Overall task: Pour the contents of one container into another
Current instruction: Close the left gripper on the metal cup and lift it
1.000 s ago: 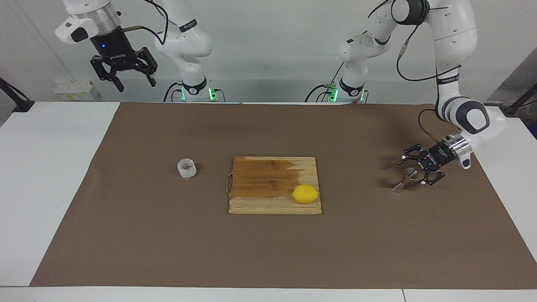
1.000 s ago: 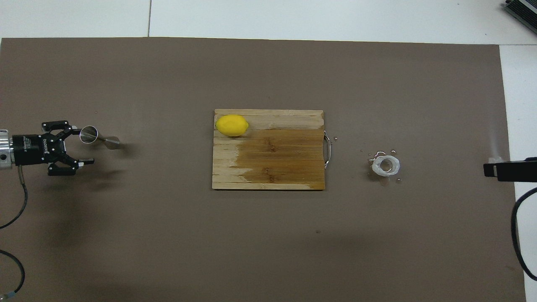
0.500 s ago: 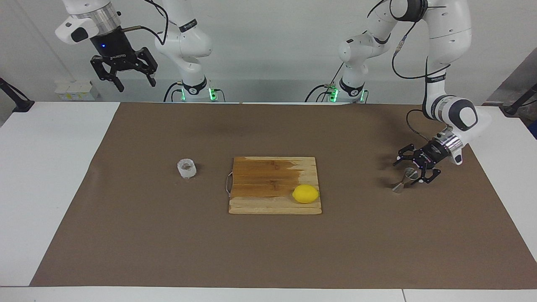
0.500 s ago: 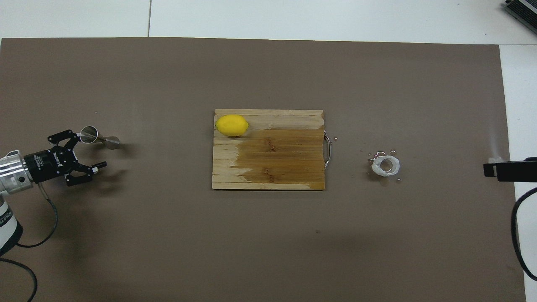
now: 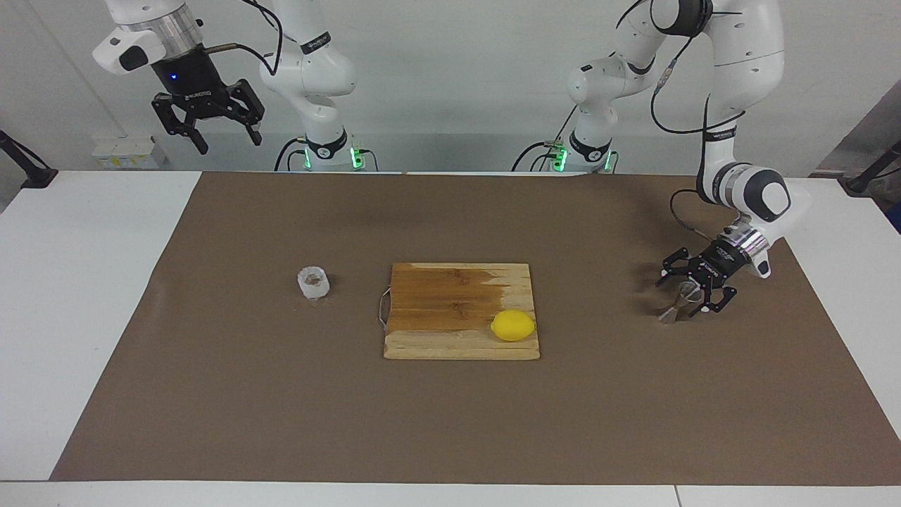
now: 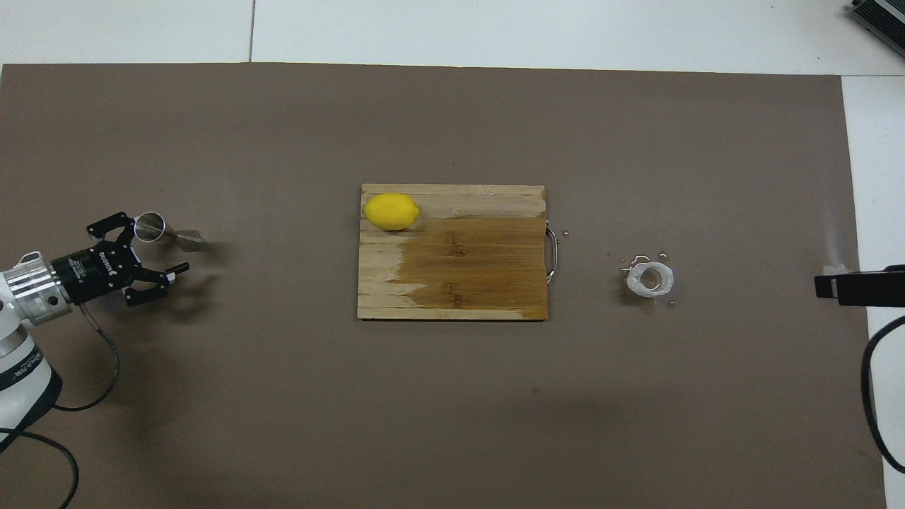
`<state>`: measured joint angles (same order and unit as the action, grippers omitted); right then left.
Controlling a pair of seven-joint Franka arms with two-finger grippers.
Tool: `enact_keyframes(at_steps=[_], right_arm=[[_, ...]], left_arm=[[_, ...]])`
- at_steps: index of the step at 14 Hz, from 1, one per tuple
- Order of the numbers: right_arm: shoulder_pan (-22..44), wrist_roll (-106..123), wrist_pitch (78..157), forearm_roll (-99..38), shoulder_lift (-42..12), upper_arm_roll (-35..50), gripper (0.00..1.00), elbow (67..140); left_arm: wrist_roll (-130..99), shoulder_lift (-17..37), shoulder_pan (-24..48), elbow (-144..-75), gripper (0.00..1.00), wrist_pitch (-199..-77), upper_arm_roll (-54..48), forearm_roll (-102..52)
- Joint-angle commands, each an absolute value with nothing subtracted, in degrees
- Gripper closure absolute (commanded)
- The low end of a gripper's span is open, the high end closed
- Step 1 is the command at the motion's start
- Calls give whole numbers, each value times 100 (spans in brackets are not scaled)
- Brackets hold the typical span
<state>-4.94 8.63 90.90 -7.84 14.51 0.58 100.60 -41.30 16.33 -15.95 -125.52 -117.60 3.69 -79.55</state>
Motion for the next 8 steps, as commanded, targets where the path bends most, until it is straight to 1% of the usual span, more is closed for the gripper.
enact_keyframes(at_steps=[1, 2, 3, 8], right_arm=[[-554, 940, 9000, -905, 1485, 79, 0, 10037], [-554, 940, 9000, -905, 1485, 79, 0, 10037], [-554, 940, 9000, -905, 1485, 79, 0, 10037], [-554, 940, 9000, -905, 1485, 79, 0, 10037]], left_arm=[[-4025, 1433, -1555, -12762, 47, -11883, 413, -8138], [-4025, 1433, -1599, -12762, 72, -11857, 413, -8156], [-4025, 1424, -1626, -12744, 100, -11830, 413, -8156], [-4025, 1424, -1600, -12630, 100, -11620, 413, -8446]])
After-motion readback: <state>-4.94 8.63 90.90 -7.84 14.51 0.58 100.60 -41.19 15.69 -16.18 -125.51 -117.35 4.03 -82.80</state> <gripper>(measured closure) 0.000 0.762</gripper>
